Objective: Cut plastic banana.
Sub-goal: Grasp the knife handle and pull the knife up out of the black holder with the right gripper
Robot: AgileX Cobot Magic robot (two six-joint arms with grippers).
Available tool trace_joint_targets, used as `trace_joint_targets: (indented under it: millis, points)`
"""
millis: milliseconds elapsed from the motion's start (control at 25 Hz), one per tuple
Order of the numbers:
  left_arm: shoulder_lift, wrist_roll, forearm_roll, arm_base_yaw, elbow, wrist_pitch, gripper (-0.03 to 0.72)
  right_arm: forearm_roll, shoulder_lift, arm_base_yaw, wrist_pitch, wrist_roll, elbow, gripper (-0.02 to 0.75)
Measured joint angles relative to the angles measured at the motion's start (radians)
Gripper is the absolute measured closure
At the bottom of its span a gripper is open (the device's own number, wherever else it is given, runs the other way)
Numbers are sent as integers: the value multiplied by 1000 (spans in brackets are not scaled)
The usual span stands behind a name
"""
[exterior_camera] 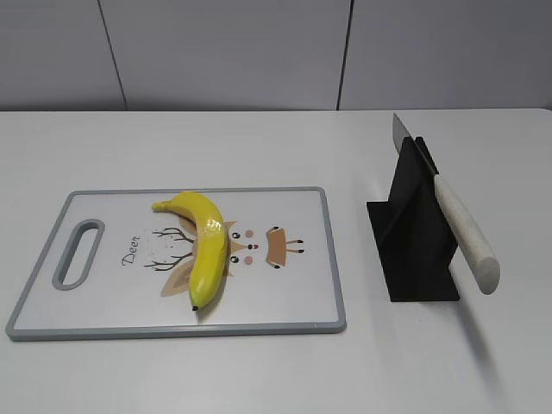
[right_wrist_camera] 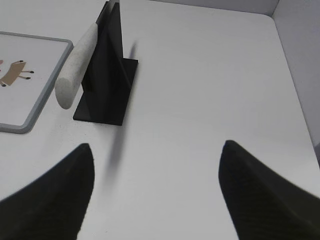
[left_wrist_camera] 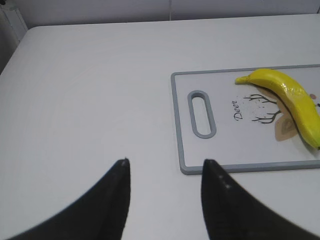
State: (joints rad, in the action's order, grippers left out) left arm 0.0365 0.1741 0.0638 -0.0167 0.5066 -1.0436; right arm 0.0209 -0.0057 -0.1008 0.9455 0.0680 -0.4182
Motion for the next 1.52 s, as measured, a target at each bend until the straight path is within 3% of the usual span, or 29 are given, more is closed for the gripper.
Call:
trace_joint_targets:
  millis: [400, 880, 1120, 1400, 1520]
  points:
    - [0, 0, 0, 0, 0, 0, 243, 0, 16, 0, 4, 0, -3, 150]
    - [0, 0, 0, 0, 0, 0, 252, 0, 464, -1, 216, -12, -263, 209]
    - [0, 0, 0, 0, 0, 0, 254, 2, 639, -59, 244, -176, -338, 209]
    - [0, 0, 0, 0, 0, 0, 254, -10, 826, -217, 249, -201, -411, 209]
    - [0, 0, 0, 0, 0, 0, 254, -8, 931, -242, 252, -202, -451, 209]
